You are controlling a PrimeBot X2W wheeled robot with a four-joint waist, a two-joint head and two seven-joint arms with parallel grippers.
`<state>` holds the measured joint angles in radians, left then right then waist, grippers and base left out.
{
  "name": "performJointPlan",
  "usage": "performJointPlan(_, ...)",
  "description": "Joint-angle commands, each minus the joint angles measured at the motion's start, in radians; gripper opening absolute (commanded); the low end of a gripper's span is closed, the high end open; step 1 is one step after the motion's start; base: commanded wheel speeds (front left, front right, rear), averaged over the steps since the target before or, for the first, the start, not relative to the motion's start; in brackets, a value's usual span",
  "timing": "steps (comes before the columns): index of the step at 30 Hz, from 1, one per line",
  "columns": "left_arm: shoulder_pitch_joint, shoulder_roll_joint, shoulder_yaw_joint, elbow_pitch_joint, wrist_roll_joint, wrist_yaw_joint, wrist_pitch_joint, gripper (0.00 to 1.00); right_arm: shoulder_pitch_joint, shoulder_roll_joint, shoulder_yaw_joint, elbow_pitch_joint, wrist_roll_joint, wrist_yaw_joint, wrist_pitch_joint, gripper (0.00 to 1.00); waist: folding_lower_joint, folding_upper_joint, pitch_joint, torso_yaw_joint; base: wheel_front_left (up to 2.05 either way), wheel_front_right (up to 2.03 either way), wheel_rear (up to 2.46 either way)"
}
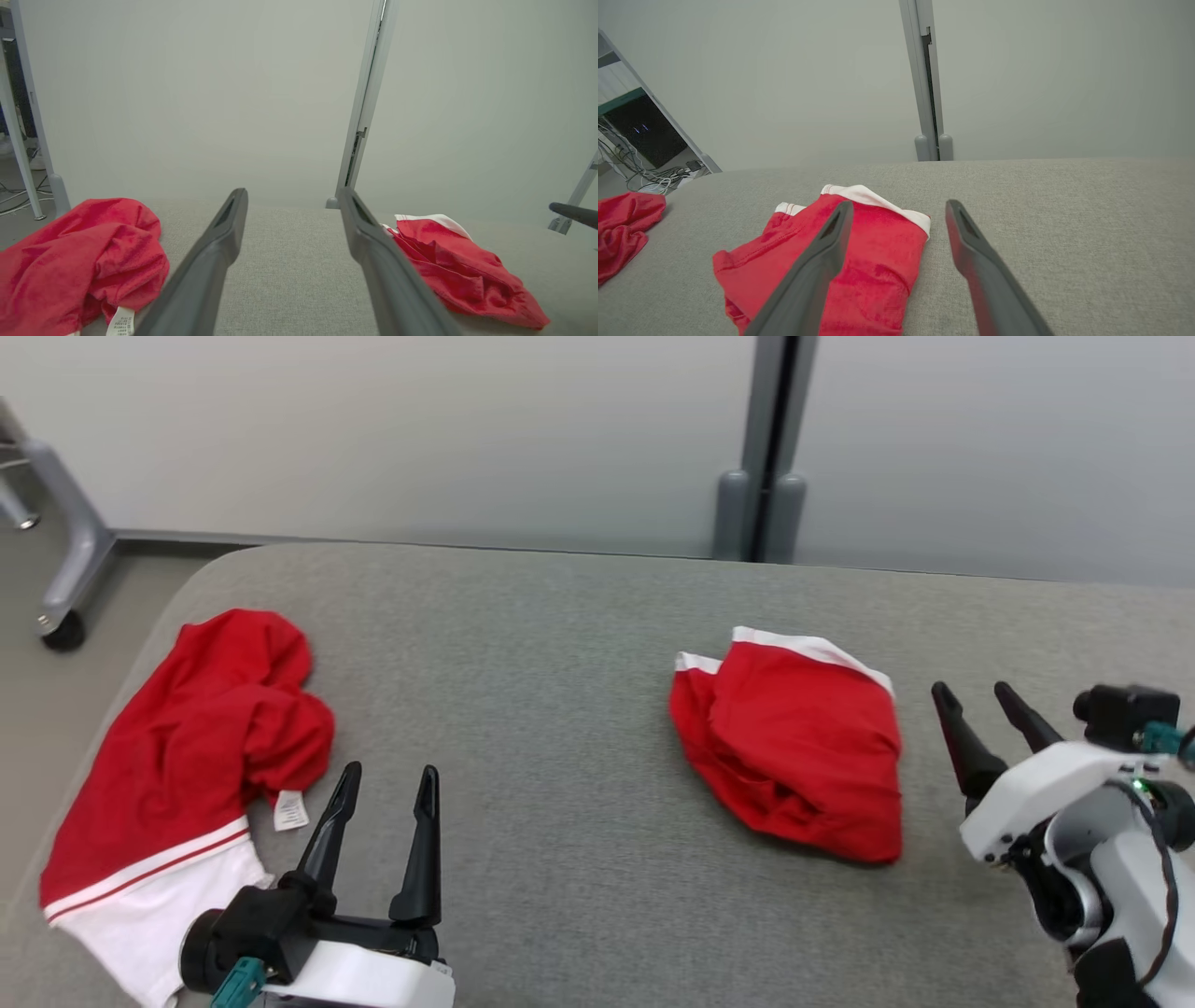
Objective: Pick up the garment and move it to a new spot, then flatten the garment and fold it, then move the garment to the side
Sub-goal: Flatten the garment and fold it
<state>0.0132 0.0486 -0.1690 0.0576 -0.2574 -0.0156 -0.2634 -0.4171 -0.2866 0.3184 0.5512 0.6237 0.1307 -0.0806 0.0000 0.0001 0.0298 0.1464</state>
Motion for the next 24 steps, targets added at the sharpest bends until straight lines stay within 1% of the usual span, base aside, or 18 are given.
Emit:
performJointPlan(1, -0.019, 0.004, -0.005, 0.001, -0.011, 0.004, -0.002, 1.0, -0.029, -0.011, -0.006, 0.039, 0.028, 0.0, 0.039, 1.0, 0.0, -0.0001, 0.021, 0.052, 0.0, 0.0, 0.0)
performJointPlan(3, -0.027, 0.003, -0.014, 0.004, -0.016, 0.003, -0.002, 1.0, -0.066, -0.016, -0.014, 0.079, 0.052, 0.0, 0.077, 1.0, 0.0, -0.0001, 0.034, 0.079, 0.0, 0.0, 0.0)
performJointPlan(4, -0.027, 0.003, -0.014, 0.004, -0.016, 0.003, -0.002, 1.0, -0.066, -0.016, -0.014, 0.079, 0.052, 0.0, 0.077, 1.0, 0.0, -0.0001, 0.034, 0.079, 0.0, 0.0, 0.0)
performJointPlan(7, -0.031, 0.004, -0.027, 0.01, -0.025, 0.003, -0.002, 1.0, -0.108, -0.022, -0.025, 0.149, 0.083, 0.0, 0.137, 1.0, 0.0, -0.0001, 0.054, 0.116, 0.0, 0.0, 0.0)
performJointPlan(11, -0.047, 0.003, -0.038, 0.012, -0.029, 0.006, -0.002, 1.0, -0.154, -0.03, -0.062, 0.291, 0.109, 0.0, 0.247, 1.0, 0.0, -0.0001, 0.074, 0.155, 0.0, 0.0, 0.0)
performJointPlan(13, -0.048, 0.004, -0.041, 0.014, -0.03, 0.007, -0.002, 1.0, -0.175, -0.021, -0.071, 0.357, 0.11, 0.0, 0.304, 1.0, 0.0, -0.0001, 0.079, 0.17, 0.0, 0.0, 0.0)
performJointPlan(16, -0.048, 0.004, -0.044, 0.014, -0.031, 0.01, -0.002, 1.0, -0.193, 0.006, -0.098, 0.421, 0.138, 0.0, 0.352, 1.0, 0.0, -0.0001, 0.083, 0.182, 0.0, 0.0, 0.0)
performJointPlan(21, -0.048, 0.004, -0.044, 0.016, -0.029, 0.011, -0.002, 1.0, -0.183, 0.046, -0.099, 0.467, 0.168, 0.0, 0.4, 1.0, 0.0, -0.0001, 0.082, 0.186, 0.0, 0.0, 0.0)
performJointPlan(22, -0.049, 0.004, -0.044, 0.016, -0.027, 0.012, -0.002, 1.0, -0.182, 0.05, -0.097, 0.47, 0.169, 0.0, 0.399, 0.98, 0.0, -0.0001, 0.081, 0.184, 0.0, 0.0, 0.0)
performJointPlan(23, -0.051, 0.003, -0.043, 0.016, -0.026, 0.011, -0.002, 1.0, -0.182, 0.052, -0.094, 0.472, 0.167, 0.0, 0.393, 0.59, 0.0, -0.0001, 0.081, 0.182, 0.0, 0.0, 0.0)
performJointPlan(24, -0.053, 0.003, -0.042, 0.017, -0.023, 0.01, -0.002, 1.0, -0.184, 0.054, -0.091, 0.467, 0.166, 0.0, 0.378, 0.38, 0.0, -0.0001, 0.08, 0.179, 0.0, 0.0, 0.0)
